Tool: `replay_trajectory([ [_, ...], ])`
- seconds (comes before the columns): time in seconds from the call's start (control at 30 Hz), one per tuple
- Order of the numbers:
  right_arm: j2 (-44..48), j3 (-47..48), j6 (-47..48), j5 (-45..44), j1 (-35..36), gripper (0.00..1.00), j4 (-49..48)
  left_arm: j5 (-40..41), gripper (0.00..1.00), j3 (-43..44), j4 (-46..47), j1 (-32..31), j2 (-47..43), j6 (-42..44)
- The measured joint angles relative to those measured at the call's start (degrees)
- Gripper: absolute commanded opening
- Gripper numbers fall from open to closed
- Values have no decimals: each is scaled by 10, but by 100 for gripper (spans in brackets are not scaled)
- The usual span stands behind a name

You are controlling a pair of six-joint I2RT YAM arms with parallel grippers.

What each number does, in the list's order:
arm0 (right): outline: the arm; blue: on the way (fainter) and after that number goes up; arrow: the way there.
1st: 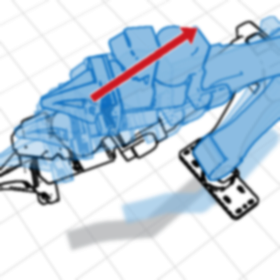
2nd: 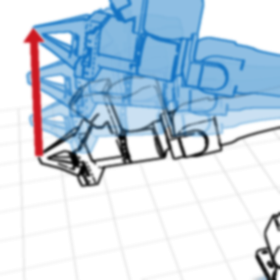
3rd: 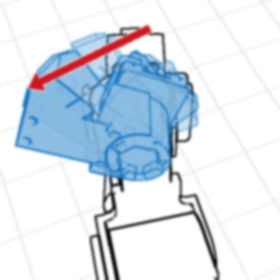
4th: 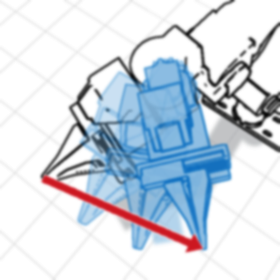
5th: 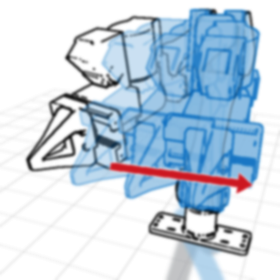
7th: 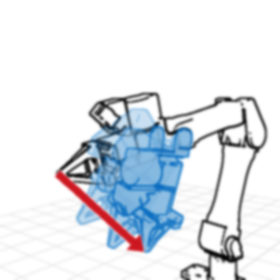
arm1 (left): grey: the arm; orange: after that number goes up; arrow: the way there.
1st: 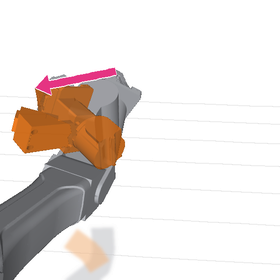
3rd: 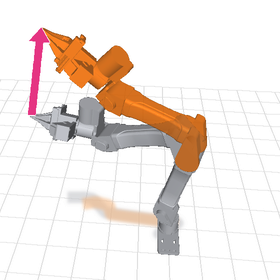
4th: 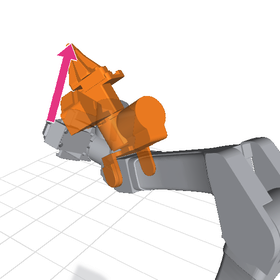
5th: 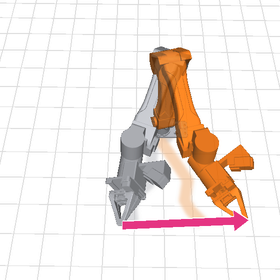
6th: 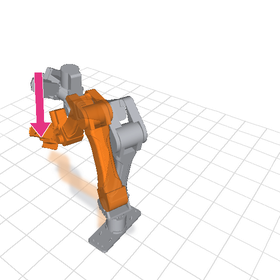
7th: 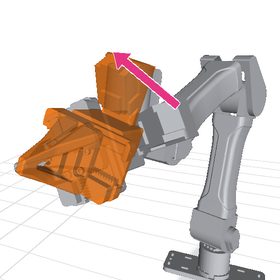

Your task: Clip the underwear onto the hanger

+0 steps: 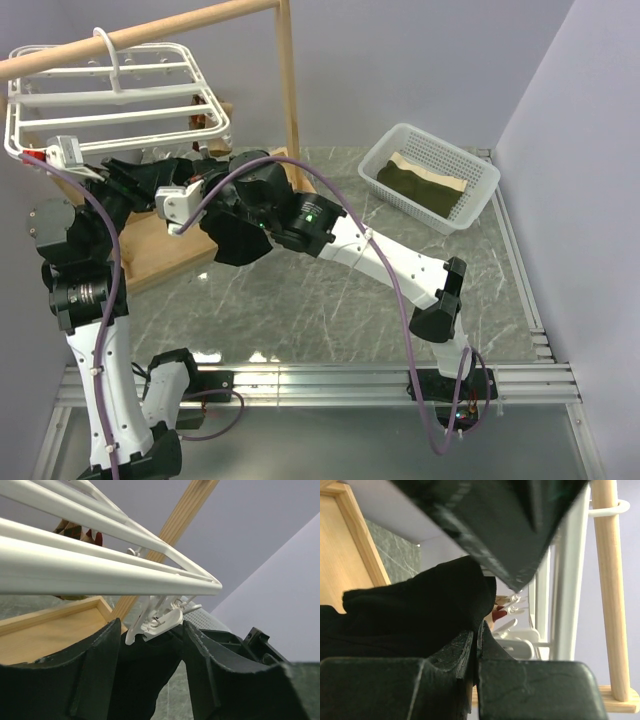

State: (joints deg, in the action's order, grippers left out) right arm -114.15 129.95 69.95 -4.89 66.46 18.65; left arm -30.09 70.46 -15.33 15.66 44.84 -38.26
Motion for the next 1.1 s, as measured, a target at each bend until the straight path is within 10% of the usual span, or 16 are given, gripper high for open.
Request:
replay_trajectory([
  [0.47, 25, -120, -30, 4, 23, 1, -68, 56, 68, 46, -40, 0, -15, -5],
  [0.87, 9, -133, -80, 0, 47, 61, -141, 103, 64, 69, -77, 0, 1, -3],
  [1.1, 58, -229, -114, -1, 52, 68, -172, 121, 48, 72, -109, 9, 26, -3],
])
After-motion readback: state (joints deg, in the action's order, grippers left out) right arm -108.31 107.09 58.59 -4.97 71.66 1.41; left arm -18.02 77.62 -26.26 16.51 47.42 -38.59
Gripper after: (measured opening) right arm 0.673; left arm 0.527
